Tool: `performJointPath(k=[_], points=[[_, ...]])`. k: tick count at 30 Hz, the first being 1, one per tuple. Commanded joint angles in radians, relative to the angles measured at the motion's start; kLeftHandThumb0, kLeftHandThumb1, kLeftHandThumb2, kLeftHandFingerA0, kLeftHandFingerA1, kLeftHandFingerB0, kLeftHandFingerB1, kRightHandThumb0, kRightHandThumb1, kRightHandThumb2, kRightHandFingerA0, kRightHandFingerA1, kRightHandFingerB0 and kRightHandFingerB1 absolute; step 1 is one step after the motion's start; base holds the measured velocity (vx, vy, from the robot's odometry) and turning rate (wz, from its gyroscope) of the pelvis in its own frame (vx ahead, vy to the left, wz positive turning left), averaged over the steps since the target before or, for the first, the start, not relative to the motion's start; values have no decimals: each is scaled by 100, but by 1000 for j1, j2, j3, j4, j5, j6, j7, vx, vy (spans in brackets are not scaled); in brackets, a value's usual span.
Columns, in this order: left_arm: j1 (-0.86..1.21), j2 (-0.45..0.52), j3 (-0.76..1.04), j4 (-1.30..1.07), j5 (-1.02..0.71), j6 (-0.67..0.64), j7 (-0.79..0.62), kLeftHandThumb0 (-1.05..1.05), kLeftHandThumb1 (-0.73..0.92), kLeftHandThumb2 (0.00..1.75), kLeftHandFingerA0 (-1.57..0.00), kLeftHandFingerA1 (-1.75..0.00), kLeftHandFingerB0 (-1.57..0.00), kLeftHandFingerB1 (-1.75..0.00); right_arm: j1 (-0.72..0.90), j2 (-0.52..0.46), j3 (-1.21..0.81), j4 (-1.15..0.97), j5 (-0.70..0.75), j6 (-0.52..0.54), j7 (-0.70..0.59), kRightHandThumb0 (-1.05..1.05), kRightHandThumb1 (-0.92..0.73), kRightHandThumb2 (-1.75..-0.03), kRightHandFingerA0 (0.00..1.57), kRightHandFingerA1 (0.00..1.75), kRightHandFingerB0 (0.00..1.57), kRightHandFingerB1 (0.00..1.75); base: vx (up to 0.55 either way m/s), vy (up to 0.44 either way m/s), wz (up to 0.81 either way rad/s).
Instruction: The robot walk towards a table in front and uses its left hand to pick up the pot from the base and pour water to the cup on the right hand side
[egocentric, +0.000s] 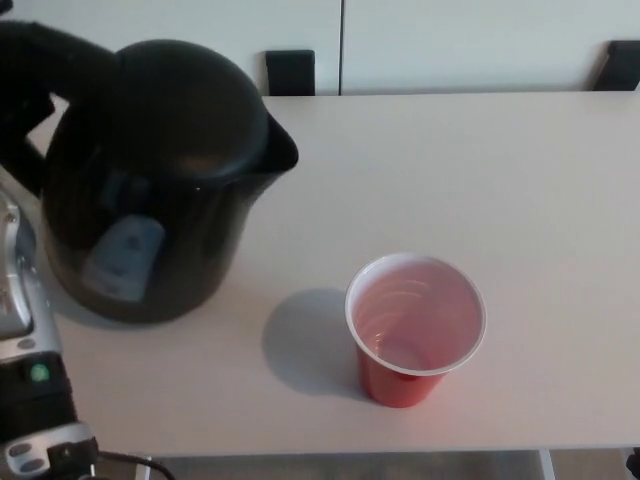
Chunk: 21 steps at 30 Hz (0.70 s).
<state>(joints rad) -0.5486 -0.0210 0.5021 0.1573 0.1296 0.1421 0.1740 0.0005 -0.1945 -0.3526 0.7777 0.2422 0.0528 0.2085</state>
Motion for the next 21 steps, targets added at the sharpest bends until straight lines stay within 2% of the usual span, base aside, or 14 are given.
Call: performJointPath(k=[1, 2, 3, 4, 5, 8, 9, 13, 14, 17, 18, 19, 20, 21], points=[[1, -61, 214, 44, -448, 303, -60, -6, 51, 74, -121, -154, -79, -130, -4, -8, -7, 4, 3, -10, -15, -34, -57, -57, 45, 45, 40, 37, 0, 0, 0], [-1, -59, 217, 47, -446, 309, -64, -9, 52, 74, -122, -155, -77, -130, -4, -8, -6, 7, 3, -15, -10, -40, -51, -71, 39, 50, 37, 46, 0, 0, 0], [-2, -57, 218, 50, -442, 320, -70, -8, 51, 76, -121, -153, -78, -129, -4, -11, -1, 11, -1, -22, 0, -35, -59, -57, 42, 43, 38, 37, 0, 0, 0], [-2, -57, 218, 47, -440, 325, -71, -8, 51, 76, -121, -153, -78, -129, -4, -14, 2, 11, -4, -21, 4, -35, -59, -57, 42, 43, 38, 37, 0, 0, 0], [-2, -56, 219, 48, -438, 329, -78, -3, 60, 61, -81, -175, -47, -170, -5, -15, 4, 13, -7, -23, 2, -35, -58, -57, 43, 44, 40, 37, 0, 0, 0], [-3, -57, 221, 50, -435, 334, -88, -3, 59, 62, -81, -175, -46, -169, -7, -16, 0, 17, 0, -27, 12, -34, -59, -57, 42, 44, 39, 38, 0, 0, 0], [0, -59, 221, 49, -434, 336, -90, -5, 51, 75, -121, -153, -74, -126, -5, -16, 2, 14, -3, -27, 10, -34, -59, -57, 42, 43, 40, 37, 0, 0, 0], [18, -64, 204, 33, -438, 364, -105, -10, 52, 75, -120, -154, -64, -120, -12, -16, -2, 19, 0, -26, 5, -35, -57, -57, 43, 44, 41, 38, 0, 0, 0], [24, -59, 196, 32, -438, 371, -117, -5, 61, 61, -78, -175, -46, -149, -15, -17, 0, 19, -3, -25, 3, -39, -58, -56, 43, 44, 42, 37, 0, 0, 0], [61, -38, 145, 35, -417, 367, -177, -4, 62, 52, -69, -175, -57, -161, -16, -10, 0, -3, 1, -9, -7, -34, -58, -57, 43, 44, 41, 38, 0, 0, 0], [75, -26, 115, 33, -409, 366, -209, -9, 56, 57, -70, -148, -68, -130, -22, -11, 0, -2, 2, -8, -7, -34, -58, -57, 43, 44, 42, 38, 0, 0, 0], [81, -20, 102, 32, -410, 366, -220, -9, 56, 57, -70, -148, -68, -130, -24, -11, 0, -1, 2, -8, -6, -34, -58, -57, 43, 44, 42, 38, 0, 0, 0], [93, -13, 83, 28, -410, 365, -234, -9, 54, 56, -76, -110, -76, -87, -24, -12, 2, 0, -1, -10, -8, -38, -58, -56, 44, 44, 43, 38, 0, 0, 0], [101, -9, 70, 22, -416, 371, -240, -10, 53, 55, -78, -90, -76, -71, -24, -12, 3, -1, -3, -10, -11, -37, -58, -55, 45, 44, 44, 38, 0, 0, 0]])
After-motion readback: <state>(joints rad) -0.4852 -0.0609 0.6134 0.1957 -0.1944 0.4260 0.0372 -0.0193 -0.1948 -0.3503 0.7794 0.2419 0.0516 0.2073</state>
